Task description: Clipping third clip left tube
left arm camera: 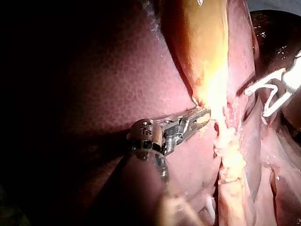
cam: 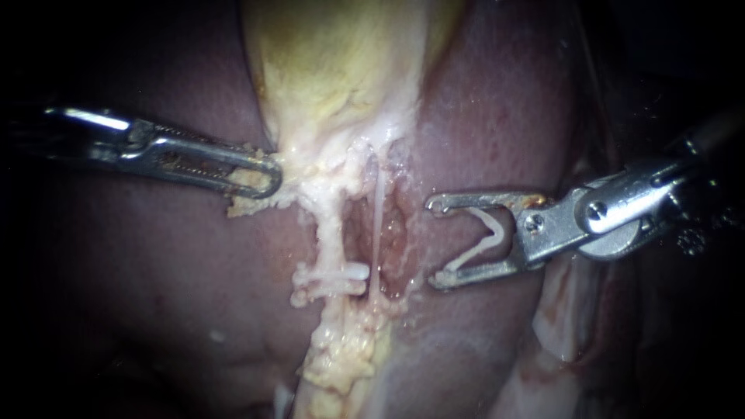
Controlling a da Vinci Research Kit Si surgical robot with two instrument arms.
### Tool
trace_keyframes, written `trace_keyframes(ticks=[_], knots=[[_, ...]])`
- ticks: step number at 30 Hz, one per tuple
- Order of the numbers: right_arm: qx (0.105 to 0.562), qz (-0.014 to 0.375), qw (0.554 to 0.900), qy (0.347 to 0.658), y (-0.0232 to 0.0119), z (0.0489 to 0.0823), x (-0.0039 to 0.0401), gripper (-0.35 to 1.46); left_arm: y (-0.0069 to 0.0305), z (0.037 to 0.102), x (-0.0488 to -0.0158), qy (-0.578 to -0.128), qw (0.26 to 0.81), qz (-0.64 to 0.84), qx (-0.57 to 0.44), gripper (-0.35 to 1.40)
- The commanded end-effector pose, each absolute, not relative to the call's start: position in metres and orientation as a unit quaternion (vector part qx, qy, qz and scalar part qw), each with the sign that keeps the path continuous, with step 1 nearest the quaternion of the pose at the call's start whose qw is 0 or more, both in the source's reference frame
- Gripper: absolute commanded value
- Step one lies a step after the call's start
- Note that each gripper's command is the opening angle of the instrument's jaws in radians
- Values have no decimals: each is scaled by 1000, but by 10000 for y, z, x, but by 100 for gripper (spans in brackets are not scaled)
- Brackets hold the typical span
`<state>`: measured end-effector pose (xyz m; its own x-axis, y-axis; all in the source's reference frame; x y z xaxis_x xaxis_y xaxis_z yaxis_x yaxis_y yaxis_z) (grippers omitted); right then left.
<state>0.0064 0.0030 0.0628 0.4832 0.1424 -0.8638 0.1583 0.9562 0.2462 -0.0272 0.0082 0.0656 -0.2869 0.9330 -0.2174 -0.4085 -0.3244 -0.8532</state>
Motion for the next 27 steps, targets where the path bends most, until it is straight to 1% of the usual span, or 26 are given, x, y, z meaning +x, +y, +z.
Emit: trace_keyframes(ticks=[1,7,19,22,27], knots=[[148,-5,848,508,30,628,64,50,82,656,-272,-349,464,722,-375,-35],[148,-5,848,508,30,628,64,50,87,647,-262,-354,465,720,-374,-35],[148,-5,848,508,30,628,64,50,143,561,-222,-367,495,680,-397,-35],[148,-4,848,508,30,628,65,50,143,554,-221,-367,497,679,-397,-35],[150,-5,847,509,30,628,68,50,135,561,-227,-361,499,680,-398,-35]])
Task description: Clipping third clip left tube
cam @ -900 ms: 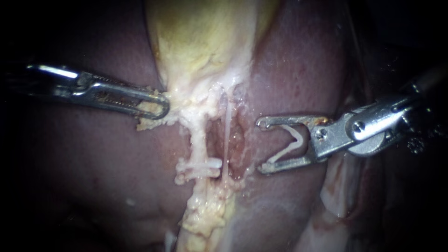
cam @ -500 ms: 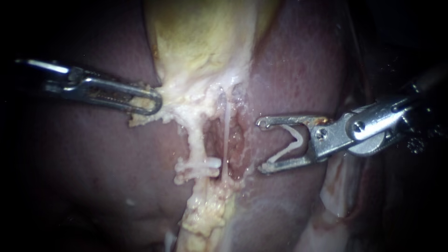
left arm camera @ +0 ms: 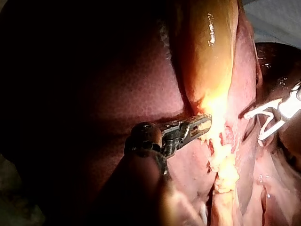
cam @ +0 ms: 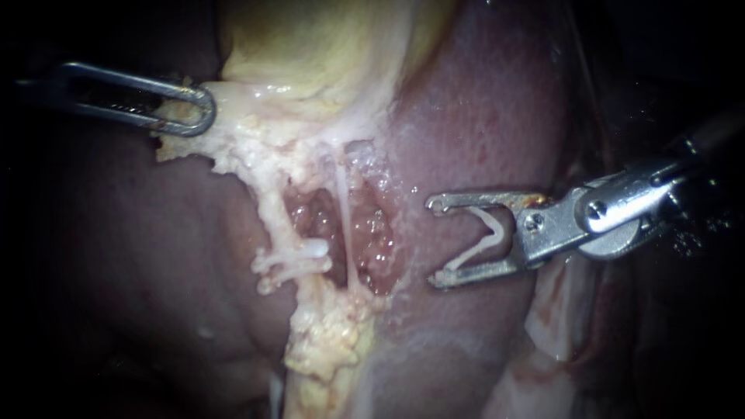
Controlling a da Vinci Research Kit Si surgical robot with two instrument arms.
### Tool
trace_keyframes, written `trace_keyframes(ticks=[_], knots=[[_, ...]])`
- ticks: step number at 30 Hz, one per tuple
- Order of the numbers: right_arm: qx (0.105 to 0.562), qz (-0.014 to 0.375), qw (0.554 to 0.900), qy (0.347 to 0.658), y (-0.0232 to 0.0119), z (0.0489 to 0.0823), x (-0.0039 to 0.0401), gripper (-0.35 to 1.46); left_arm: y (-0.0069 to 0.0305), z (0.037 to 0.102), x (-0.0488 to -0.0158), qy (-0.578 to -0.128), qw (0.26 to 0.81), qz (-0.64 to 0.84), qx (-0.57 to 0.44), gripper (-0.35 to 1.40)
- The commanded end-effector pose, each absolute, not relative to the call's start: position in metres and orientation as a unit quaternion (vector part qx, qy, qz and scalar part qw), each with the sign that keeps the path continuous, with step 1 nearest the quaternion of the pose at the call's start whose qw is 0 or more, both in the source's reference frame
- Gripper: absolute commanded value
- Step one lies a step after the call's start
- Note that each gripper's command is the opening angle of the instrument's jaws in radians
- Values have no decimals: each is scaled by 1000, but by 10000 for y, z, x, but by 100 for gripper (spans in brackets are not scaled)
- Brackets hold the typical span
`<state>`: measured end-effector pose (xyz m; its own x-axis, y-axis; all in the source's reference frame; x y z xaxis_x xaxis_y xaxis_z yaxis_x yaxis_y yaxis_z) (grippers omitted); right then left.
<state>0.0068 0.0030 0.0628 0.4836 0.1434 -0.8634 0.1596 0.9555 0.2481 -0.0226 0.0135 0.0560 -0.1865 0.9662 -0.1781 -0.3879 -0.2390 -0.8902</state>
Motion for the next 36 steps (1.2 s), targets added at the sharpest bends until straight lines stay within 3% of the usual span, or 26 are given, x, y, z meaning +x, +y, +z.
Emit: trace_keyframes(ticks=[1,4,16,26,36], knots=[[151,-5,846,511,30,628,69,50,134,563,-228,-361,498,680,-398,-35],[160,2,839,520,29,627,75,50,133,564,-229,-362,497,681,-398,-35],[221,100,789,564,24,634,117,50,130,569,-233,-364,498,680,-397,-35],[253,126,764,580,18,649,139,50,127,572,-236,-365,497,680,-397,-35],[260,130,761,580,11,693,147,50,126,574,-236,-365,496,681,-397,-35]])
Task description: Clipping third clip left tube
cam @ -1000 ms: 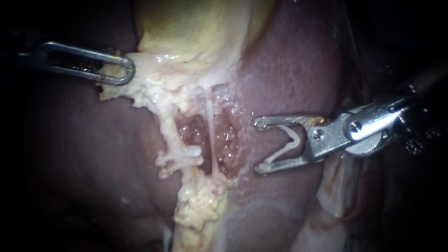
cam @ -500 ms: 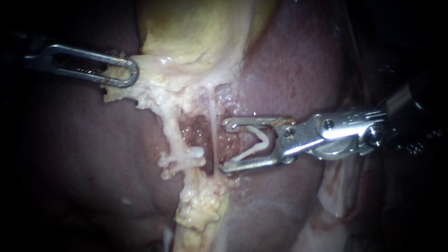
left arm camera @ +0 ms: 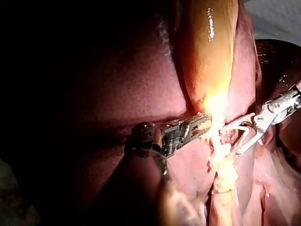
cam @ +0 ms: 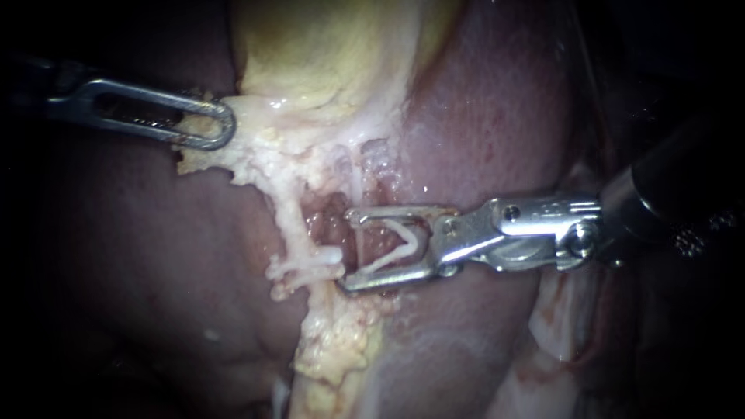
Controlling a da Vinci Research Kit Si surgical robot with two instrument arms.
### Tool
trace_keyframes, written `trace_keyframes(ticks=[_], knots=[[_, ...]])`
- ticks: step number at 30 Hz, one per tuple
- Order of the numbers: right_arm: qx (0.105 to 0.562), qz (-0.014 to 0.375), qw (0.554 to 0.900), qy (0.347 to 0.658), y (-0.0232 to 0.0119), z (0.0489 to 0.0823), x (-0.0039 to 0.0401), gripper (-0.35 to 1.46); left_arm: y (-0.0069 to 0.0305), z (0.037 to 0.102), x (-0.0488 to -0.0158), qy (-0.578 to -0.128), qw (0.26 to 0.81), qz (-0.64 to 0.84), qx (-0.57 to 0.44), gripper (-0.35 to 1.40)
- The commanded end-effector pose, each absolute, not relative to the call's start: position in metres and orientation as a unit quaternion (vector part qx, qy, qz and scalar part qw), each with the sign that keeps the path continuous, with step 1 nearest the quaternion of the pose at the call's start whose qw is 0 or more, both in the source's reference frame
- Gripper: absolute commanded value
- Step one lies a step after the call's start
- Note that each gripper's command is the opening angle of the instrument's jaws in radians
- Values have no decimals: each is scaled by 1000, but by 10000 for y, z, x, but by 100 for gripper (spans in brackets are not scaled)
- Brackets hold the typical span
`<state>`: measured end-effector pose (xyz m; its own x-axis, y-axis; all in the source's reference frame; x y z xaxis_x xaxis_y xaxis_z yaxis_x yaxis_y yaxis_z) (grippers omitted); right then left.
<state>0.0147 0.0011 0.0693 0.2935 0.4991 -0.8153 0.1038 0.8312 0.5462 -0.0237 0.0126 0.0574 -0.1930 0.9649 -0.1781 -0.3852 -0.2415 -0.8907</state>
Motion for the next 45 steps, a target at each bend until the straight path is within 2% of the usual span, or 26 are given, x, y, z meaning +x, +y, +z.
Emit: trace_keyframes(ticks=[1,6,20,30,45], knots=[[260,130,761,580,11,696,146,50,126,574,-236,-365,496,681,-397,-35],[266,130,756,584,13,709,147,50,124,576,-237,-366,495,680,-398,-35],[317,123,691,638,16,712,195,50,124,577,-237,-367,494,680,-398,-35],[325,128,674,650,19,713,224,49,124,577,-237,-367,494,680,-398,-35],[354,162,635,668,25,703,247,49,123,579,-237,-367,494,681,-397,-35]])
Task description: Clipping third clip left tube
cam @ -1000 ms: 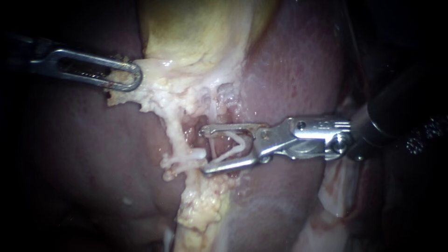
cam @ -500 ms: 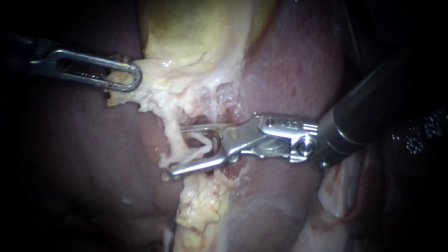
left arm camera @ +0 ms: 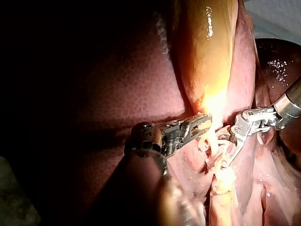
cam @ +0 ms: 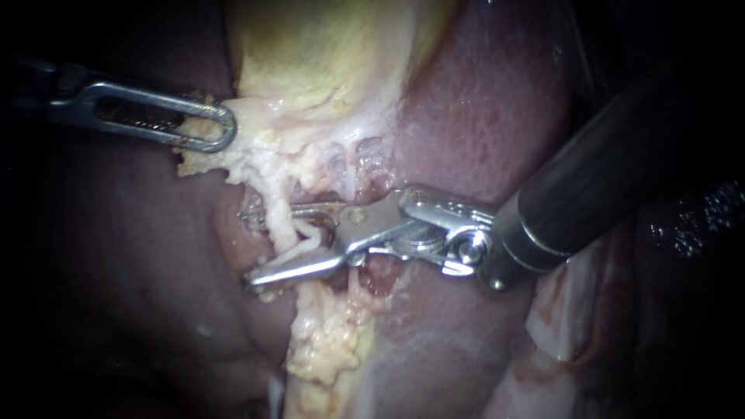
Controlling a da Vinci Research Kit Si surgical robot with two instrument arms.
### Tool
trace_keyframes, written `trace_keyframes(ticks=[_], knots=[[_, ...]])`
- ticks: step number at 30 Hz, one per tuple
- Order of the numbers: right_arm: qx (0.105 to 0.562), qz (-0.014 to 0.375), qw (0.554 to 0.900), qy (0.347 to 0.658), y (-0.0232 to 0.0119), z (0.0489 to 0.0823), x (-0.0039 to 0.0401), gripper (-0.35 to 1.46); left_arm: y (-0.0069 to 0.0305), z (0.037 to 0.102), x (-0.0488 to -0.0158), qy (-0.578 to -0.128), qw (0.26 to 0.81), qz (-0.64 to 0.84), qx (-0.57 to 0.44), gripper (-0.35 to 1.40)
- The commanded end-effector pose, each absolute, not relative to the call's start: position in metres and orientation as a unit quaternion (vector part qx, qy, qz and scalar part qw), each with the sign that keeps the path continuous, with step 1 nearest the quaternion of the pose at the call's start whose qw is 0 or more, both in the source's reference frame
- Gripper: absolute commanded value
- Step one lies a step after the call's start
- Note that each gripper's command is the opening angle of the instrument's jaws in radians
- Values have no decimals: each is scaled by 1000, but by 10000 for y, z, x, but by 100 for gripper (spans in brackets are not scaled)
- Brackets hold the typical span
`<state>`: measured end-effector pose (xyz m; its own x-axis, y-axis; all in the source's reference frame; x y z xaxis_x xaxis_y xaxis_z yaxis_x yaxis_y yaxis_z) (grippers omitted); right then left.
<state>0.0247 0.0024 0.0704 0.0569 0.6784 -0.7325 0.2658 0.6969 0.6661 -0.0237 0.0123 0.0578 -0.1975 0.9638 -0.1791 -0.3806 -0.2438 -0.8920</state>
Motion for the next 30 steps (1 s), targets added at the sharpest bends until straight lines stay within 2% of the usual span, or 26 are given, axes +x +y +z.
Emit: trace_keyframes(ticks=[1,8,16,30], knots=[[357,163,633,667,25,700,247,49,123,579,-237,-367,493,681,-397,-35],[383,167,623,662,22,677,246,48,123,579,-237,-366,493,682,-396,-35],[386,173,619,661,32,651,244,47,122,580,-237,-367,495,682,-394,-35],[415,208,608,644,42,635,236,41,120,585,-237,-369,498,681,-390,-35]])
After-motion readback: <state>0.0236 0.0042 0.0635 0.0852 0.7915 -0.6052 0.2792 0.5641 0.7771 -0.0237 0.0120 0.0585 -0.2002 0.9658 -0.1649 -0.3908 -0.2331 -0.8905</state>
